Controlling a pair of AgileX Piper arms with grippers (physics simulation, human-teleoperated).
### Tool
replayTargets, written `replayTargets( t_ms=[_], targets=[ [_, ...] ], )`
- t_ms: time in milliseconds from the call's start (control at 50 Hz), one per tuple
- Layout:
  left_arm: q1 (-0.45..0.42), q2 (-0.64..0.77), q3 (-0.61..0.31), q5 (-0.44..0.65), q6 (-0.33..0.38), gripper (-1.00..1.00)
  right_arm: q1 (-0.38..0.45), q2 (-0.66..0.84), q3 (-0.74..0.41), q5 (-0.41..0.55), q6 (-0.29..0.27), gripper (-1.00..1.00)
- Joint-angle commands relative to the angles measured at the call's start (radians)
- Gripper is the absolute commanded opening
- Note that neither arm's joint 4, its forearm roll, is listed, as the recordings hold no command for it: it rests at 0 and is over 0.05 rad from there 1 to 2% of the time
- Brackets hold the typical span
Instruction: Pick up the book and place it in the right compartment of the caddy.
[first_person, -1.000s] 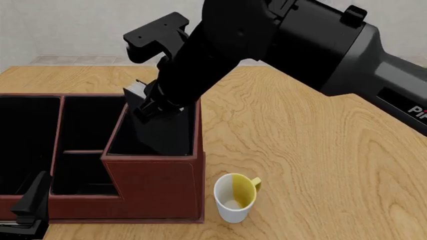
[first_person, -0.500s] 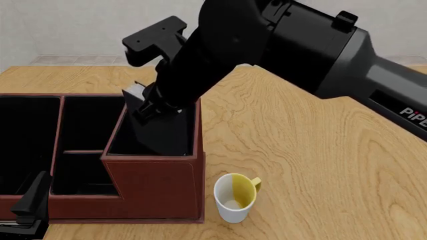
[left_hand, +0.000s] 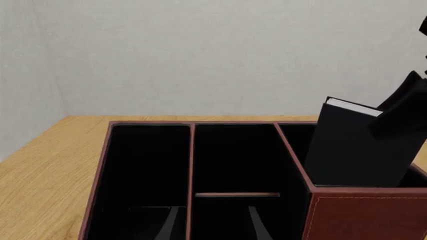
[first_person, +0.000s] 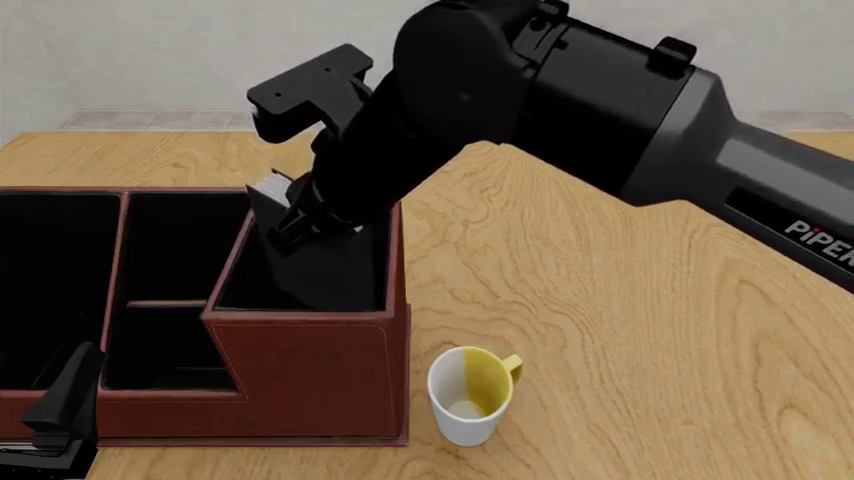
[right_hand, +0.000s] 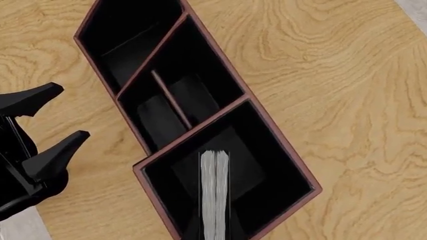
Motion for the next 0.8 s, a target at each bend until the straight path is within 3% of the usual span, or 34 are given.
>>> replayTargets(
  t_ms=[20,760,780,800],
  targets=[
    [0.0,0.0,0.0,0.0,0.0,1.0,0.002,-0.008,-0.001,-0.009,0.029,-1.0],
    [0.0,0.0,0.0,0.0,0.0,1.0,0.019,-0.013,0.027,-0.017,0.038,-1.0],
    [0.0,0.0,0.0,0.0,0.0,1.0,0.017,-0.011,0.025,-0.016,0.041,1.0],
    [0.0,0.0,0.0,0.0,0.0,1.0,0.018,-0.011,0.026,-0.015,0.036,1.0]
  ],
)
